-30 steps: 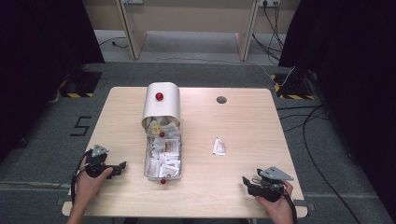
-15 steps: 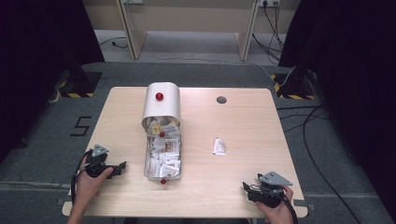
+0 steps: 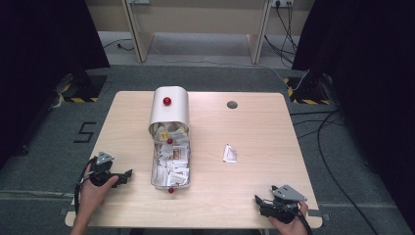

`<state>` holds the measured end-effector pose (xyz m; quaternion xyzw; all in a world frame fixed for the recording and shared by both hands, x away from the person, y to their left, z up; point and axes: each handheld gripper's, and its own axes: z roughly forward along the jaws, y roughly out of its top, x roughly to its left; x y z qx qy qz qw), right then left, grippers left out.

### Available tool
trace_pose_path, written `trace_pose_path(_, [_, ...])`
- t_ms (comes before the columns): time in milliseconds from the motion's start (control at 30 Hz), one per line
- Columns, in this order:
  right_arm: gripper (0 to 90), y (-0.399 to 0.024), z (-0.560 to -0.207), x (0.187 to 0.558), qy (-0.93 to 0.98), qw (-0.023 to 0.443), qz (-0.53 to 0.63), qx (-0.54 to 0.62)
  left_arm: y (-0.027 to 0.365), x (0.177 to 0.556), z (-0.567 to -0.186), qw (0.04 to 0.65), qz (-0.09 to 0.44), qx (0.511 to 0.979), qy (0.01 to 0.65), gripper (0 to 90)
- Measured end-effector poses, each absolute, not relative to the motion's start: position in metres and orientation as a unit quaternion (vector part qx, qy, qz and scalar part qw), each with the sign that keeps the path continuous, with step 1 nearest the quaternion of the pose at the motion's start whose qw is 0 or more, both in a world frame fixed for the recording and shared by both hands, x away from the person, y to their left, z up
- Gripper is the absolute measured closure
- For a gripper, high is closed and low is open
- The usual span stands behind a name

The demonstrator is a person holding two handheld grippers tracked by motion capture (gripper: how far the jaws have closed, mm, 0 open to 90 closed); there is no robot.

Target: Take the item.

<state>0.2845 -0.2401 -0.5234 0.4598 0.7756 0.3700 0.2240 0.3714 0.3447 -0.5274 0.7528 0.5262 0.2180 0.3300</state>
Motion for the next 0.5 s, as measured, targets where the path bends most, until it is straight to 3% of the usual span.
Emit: trace_pose_path(500, [24.7, -0.2405, -0.5247, 0.2852, 0.775, 0.225, 0.375, 0.456, 0.3447, 0.3714, -0.5274, 0.33, 0.218, 0.753, 0.526, 0.0])
